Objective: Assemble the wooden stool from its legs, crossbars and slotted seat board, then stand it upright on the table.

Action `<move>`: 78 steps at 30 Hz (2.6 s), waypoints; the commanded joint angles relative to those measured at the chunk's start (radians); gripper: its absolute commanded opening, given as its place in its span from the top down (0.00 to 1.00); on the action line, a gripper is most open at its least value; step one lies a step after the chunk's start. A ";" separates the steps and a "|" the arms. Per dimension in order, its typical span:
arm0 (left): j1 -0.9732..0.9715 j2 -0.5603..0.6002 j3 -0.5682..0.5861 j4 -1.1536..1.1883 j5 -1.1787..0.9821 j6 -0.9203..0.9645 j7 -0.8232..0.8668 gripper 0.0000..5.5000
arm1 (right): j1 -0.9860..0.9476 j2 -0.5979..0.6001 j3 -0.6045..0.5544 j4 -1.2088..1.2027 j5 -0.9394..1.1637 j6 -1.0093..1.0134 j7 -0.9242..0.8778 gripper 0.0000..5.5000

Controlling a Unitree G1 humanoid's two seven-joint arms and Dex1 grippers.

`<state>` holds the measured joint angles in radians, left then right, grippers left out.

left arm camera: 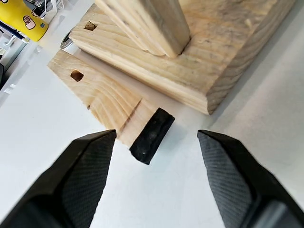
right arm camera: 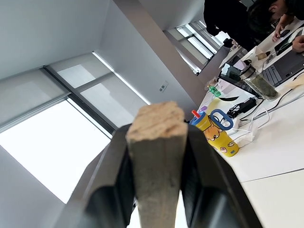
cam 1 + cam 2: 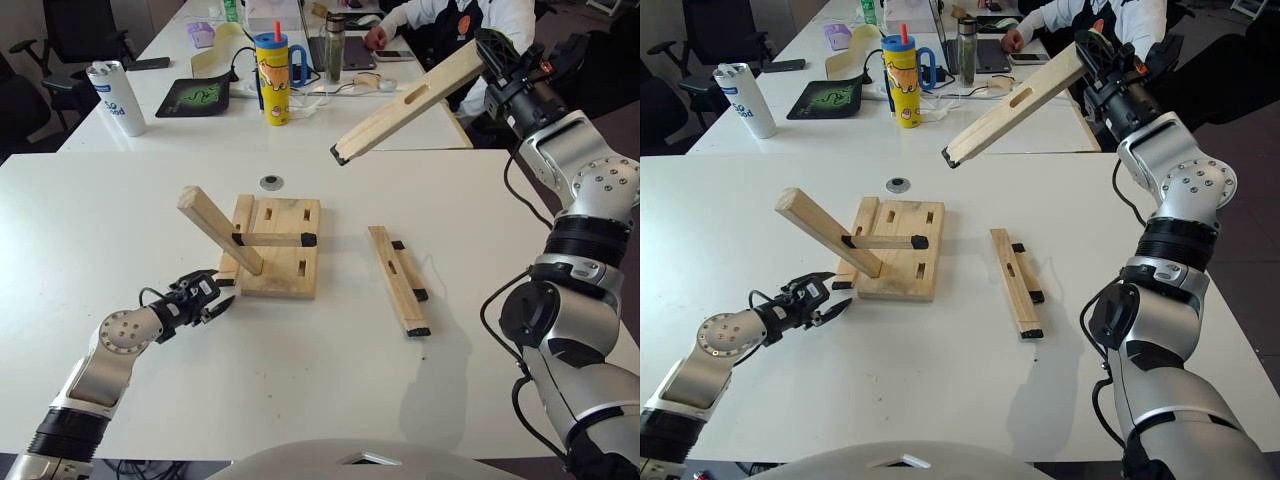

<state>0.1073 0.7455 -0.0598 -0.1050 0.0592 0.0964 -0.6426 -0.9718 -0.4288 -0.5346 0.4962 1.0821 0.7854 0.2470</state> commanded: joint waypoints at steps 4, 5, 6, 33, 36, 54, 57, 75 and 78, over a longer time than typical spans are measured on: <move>0.046 0.016 0.210 -0.282 -0.228 0.173 -0.064 0.42 | -0.022 0.008 0.001 -0.005 -0.031 -0.005 0.015 0.81; 0.046 0.016 0.215 -0.299 -0.251 0.194 -0.072 0.42 | -0.021 0.010 -0.001 -0.009 -0.031 -0.004 0.013 0.81; 0.047 0.021 0.207 -0.306 -0.259 0.204 -0.082 0.42 | -0.021 0.011 -0.004 -0.010 -0.031 -0.006 0.010 0.81; -0.252 -0.279 -0.104 -0.027 -0.145 0.098 0.009 0.42 | 0.066 0.116 -0.038 -0.145 0.003 0.028 -0.081 0.81; -0.275 -0.306 -0.108 0.001 -0.131 0.079 0.035 0.42 | 0.072 0.108 -0.038 -0.156 -0.008 0.018 -0.083 0.81; -0.040 -0.406 0.059 -0.294 -0.315 0.184 0.177 0.42 | 0.118 0.071 0.126 -0.405 -0.173 0.161 -0.267 0.81; -0.017 -0.404 0.112 -0.284 -0.318 0.169 0.204 0.42 | 0.117 0.077 0.117 -0.443 -0.157 0.196 -0.292 0.81; -0.067 -0.599 0.137 -0.186 -0.181 -0.010 0.489 0.42 | 0.150 0.099 0.207 -0.454 -0.246 0.197 -0.217 0.81; -0.068 -0.594 0.136 -0.214 -0.168 -0.006 0.500 0.42 | 0.153 0.123 0.200 -0.464 -0.235 0.212 -0.227 0.81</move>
<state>0.0485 0.1464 0.0786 -0.2980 -0.1240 0.0896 -0.1521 -0.8048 -0.3291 -0.3283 0.0466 0.8384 0.9890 0.0255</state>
